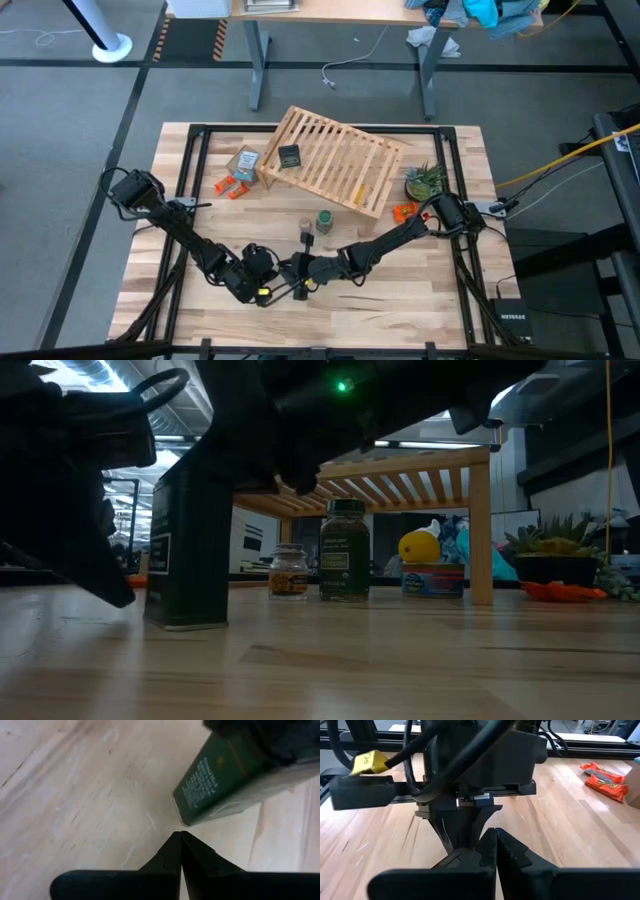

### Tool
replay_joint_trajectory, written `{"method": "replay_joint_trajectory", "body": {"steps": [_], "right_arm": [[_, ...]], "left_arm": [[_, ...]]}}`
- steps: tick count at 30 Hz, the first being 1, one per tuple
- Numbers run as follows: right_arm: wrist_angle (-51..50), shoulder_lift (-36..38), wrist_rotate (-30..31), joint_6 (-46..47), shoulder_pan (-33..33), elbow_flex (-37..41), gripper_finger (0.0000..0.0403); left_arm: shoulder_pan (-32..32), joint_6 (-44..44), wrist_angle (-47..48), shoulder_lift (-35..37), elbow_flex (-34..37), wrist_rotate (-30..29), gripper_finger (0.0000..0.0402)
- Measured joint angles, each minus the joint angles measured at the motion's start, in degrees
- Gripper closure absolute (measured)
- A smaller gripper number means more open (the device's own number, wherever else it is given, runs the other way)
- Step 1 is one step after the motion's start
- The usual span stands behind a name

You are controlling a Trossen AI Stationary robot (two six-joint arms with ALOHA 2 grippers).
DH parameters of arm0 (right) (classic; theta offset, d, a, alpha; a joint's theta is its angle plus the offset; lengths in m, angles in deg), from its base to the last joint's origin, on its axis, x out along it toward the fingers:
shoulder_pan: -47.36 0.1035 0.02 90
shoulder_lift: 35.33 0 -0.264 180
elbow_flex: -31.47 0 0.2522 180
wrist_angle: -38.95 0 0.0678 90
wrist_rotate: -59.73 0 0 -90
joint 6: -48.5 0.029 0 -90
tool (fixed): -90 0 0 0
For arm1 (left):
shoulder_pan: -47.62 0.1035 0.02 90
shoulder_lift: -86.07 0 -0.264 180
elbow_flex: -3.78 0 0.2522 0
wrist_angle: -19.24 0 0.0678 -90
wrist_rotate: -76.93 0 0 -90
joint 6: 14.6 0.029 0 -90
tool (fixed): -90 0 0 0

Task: Shelf spices
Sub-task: Put the green seasoning can on the shelf

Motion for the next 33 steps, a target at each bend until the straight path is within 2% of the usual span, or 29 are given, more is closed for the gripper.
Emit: {"method": "replay_joint_trajectory", "body": {"steps": [7, 12, 20, 25, 28, 31, 33], "right_arm": [[-0.11, 0.00, 0.44, -0.77, 0.04, 0.02, 0.0398], [0.82, 0.28, 0.94, -4.04, 0.15, 0.16, 0.0398], [2.39, 1.40, 0.79, -6.26, 0.15, 0.24, 0.0398], [2.41, 2.11, -1.50, -7.99, 0.15, 0.24, 0.0398], [0.02, 4.23, -1.47, -9.55, 0.15, 0.22, 0.0398], [-5.13, 7.13, 1.33, -11.86, 0.93, 0.22, 0.0398], [-9.29, 9.36, 5.77, -12.45, 1.95, 0.22, 0.0398]], "left_arm": [[-0.02, 0.37, 1.17, 0.02, 0.05, -0.66, 0.0401], [-1.09, 3.43, 3.37, 0.47, 0.09, -7.00, 0.0401], [-3.72, 6.83, 5.13, 4.95, 0.09, -10.47, 0.0401], [-3.97, 9.97, 5.12, 7.83, 0.09, -12.32, 0.0401], [-4.27, 13.42, 5.63, 9.81, 0.09, -13.89, 0.0401], [-5.89, 15.34, 8.74, 12.26, 0.09, -17.61, 0.0401], [-7.68, 15.29, 11.58, 14.39, 0.11, -21.14, 0.0401]]}}
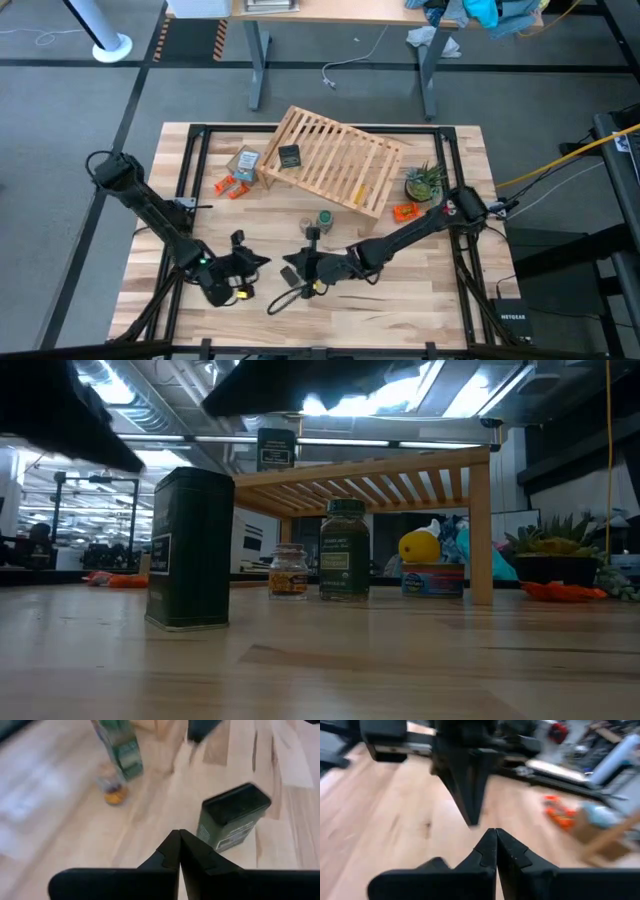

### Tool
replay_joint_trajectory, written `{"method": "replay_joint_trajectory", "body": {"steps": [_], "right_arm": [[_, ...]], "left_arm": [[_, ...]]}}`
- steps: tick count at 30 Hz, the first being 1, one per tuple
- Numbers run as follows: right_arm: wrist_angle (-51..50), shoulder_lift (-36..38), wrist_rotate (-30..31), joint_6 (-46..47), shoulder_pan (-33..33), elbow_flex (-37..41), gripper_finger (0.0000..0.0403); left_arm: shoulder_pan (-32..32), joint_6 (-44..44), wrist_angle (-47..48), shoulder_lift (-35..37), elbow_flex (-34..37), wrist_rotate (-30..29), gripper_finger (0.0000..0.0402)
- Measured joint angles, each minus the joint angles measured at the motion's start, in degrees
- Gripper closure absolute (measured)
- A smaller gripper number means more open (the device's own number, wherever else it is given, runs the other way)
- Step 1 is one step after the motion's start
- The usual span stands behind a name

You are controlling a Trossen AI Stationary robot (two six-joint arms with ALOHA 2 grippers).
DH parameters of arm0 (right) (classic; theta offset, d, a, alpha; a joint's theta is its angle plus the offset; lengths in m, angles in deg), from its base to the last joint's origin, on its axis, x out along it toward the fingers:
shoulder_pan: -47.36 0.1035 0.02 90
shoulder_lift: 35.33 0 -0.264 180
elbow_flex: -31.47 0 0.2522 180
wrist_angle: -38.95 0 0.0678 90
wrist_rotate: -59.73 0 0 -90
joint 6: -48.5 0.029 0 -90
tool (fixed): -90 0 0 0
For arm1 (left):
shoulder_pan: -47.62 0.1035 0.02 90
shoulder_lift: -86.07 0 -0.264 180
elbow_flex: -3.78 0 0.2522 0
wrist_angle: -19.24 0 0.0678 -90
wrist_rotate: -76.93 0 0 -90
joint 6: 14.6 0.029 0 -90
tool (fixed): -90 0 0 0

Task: Shelf spices
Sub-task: Put the green seasoning can on the shelf

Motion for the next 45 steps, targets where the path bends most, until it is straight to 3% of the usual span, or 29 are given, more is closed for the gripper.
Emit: {"method": "replay_joint_trajectory", "body": {"steps": [7, 13, 20, 27, 33, 40, 45], "right_arm": [[-13.93, 6.65, 17.14, -0.08, 6.06, -0.02, 0.0398], [-30.21, 10.11, 22.62, 11.95, 10.72, -0.07, 0.0398], [-51.30, 10.70, 27.13, 36.35, 16.72, -0.02, 0.0398], [-63.06, 11.57, 37.63, 52.56, 23.78, 0.00, 0.0398], [-64.55, 13.49, 40.80, 56.19, 27.45, 0.00, 0.0398], [-64.46, 13.89, 40.67, 56.37, 28.32, -0.02, 0.0397], [-64.15, 13.89, 40.19, 57.73, 28.30, -0.02, 0.0397]], "left_arm": [[-9.32, -4.58, 9.66, 5.98, -0.02, -12.06, 0.0401], [-14.42, -12.30, 16.81, 6.29, 0.46, -12.56, 0.0401], [-15.34, -22.11, 16.60, 5.73, 2.73, -5.35, 0.0400], [-13.22, -22.61, 8.05, 3.80, 6.56, 5.95, 0.0383], [-9.19, -21.40, 4.67, 1.76, 7.26, 10.88, 0.0330], [-2.96, -12.44, 2.04, -1.95, 7.21, 11.09, 0.0247], [1.88, -8.47, 2.02, -5.14, 7.21, 11.09, 0.0215]]}}
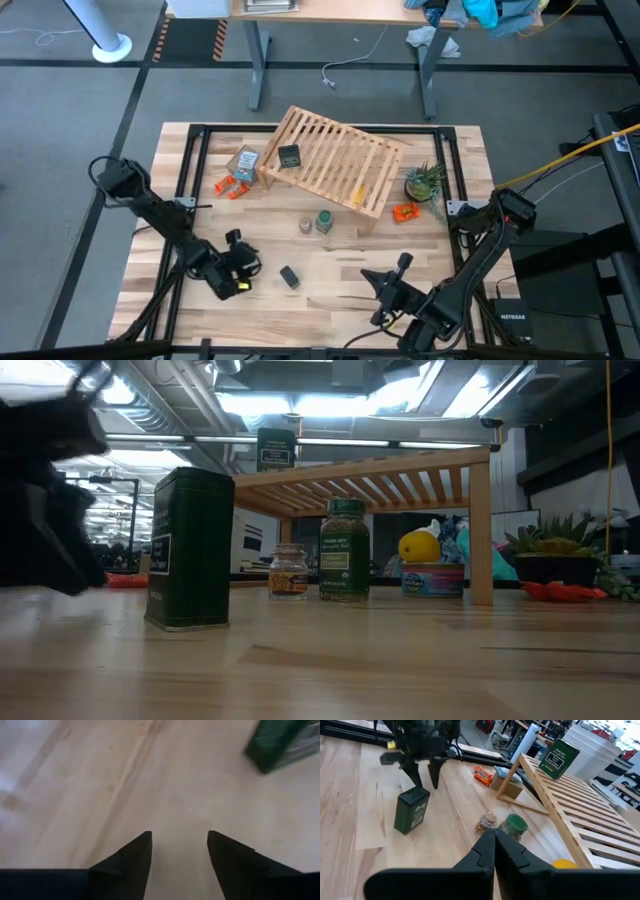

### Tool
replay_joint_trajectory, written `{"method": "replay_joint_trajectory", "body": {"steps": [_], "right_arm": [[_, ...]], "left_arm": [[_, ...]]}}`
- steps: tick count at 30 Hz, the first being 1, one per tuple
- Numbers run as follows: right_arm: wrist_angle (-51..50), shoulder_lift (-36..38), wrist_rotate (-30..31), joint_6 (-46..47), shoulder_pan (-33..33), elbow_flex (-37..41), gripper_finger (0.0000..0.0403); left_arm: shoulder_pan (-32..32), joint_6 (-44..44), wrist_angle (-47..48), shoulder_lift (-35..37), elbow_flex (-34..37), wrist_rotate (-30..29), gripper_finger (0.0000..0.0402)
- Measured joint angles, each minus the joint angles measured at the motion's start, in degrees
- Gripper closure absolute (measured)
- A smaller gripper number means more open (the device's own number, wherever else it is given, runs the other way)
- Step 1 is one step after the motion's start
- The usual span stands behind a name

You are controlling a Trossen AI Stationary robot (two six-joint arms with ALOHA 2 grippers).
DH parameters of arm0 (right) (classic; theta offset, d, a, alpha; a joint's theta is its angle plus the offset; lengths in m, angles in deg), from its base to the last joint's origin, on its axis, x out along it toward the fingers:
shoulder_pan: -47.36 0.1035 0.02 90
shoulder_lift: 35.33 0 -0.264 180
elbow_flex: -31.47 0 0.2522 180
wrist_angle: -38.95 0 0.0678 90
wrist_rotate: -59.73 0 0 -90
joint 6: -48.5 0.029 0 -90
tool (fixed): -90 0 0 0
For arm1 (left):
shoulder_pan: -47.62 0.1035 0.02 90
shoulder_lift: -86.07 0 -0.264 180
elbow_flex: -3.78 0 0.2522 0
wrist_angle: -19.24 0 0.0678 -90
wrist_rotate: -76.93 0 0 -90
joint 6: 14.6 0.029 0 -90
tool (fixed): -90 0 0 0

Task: Shelf spices
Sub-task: Put the green seasoning can on the shelf

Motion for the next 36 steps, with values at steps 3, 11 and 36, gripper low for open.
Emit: {"method": "replay_joint_trajectory", "body": {"steps": [3, 11, 36], "right_arm": [[0.45, -0.02, -1.12, 0.18, 0.00, 0.00, 0.0397], [2.74, -0.02, -3.34, 0.02, 0.00, 0.00, 0.0397], [4.04, -0.11, -6.33, -0.29, 0.01, 0.00, 0.0397]], "left_arm": [[2.45, 2.67, -0.36, -2.02, -0.08, 1.47, 0.0210], [4.21, 11.64, -7.30, -4.88, -0.09, 2.13, 0.0222], [6.31, 31.71, -22.84, -5.11, 0.07, 7.15, 0.0231]]}}
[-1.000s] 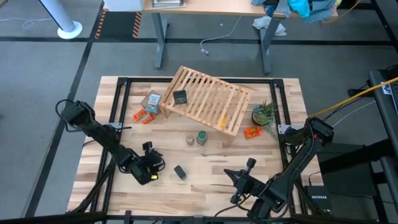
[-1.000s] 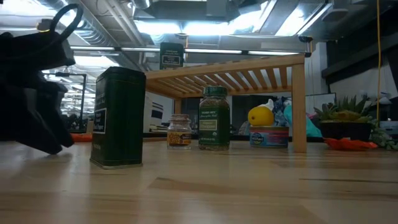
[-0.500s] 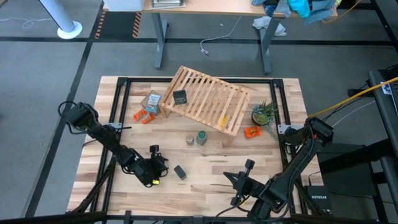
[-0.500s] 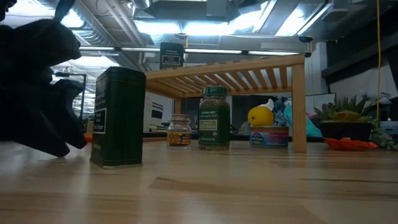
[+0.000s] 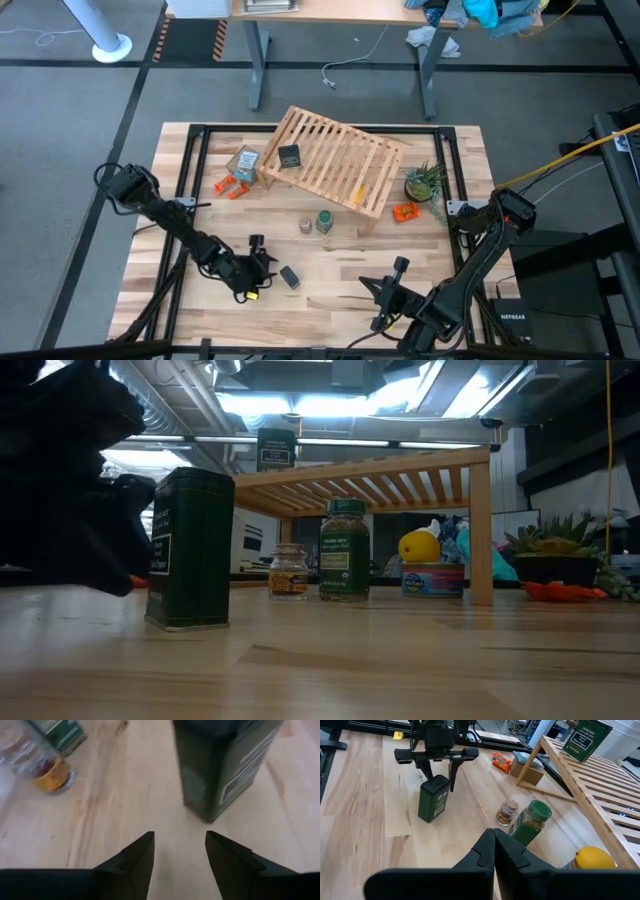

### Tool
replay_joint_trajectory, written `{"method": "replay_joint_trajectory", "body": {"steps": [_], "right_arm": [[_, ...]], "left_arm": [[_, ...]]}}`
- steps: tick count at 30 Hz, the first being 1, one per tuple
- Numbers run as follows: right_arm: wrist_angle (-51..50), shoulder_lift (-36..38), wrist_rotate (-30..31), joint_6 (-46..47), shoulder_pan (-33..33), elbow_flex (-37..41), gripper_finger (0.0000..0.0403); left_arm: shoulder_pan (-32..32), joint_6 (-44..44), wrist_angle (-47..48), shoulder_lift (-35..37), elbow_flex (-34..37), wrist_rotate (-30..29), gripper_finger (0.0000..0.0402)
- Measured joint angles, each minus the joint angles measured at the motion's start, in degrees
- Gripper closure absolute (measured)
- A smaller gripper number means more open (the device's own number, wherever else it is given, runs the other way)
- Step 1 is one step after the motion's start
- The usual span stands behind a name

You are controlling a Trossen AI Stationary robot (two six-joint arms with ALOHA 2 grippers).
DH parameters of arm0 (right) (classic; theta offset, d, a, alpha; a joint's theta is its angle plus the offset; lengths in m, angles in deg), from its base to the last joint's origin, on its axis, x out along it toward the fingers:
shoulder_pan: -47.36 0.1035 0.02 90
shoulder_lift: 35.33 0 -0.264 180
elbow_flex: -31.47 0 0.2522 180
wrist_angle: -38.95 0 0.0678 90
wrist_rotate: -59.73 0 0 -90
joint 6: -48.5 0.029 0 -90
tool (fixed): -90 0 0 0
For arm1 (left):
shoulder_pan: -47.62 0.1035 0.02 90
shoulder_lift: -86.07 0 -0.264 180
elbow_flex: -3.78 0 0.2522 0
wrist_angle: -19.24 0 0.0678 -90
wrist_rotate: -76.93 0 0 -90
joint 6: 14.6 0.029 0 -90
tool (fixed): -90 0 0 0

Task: Shelf spices
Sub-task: Put the green seasoning can on the shelf

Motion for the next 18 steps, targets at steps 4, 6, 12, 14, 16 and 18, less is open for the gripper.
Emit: {"method": "replay_joint_trajectory", "body": {"steps": [4, 6, 12, 14, 16, 18], "right_arm": [[0.00, 0.00, 0.00, -0.88, 0.01, 0.00, 0.0397], [0.02, 0.00, 0.00, -1.00, -0.01, 0.00, 0.0397], [0.18, -0.02, 0.00, -1.00, -0.01, 0.00, 0.0397], [0.31, -0.02, 0.00, -1.10, 0.00, 0.00, 0.0397], [0.57, -0.02, 0.00, -1.29, -0.01, 0.00, 0.0397], [0.59, -0.02, 0.00, -1.29, 0.00, 0.00, 0.0397]], "left_arm": [[1.29, 2.83, -2.66, 0.00, -0.02, 3.30, 0.0234], [1.71, 3.80, -3.22, 0.01, -0.03, 4.74, 0.0238], [3.13, 6.26, -3.18, 0.09, -0.04, 7.90, 0.0246], [3.87, 7.80, -3.18, 0.09, -0.04, 9.05, 0.0248], [4.75, 9.29, -3.51, 0.09, -0.04, 10.46, 0.0250], [5.64, 11.27, -4.73, 0.09, -0.04, 12.66, 0.0253]]}}
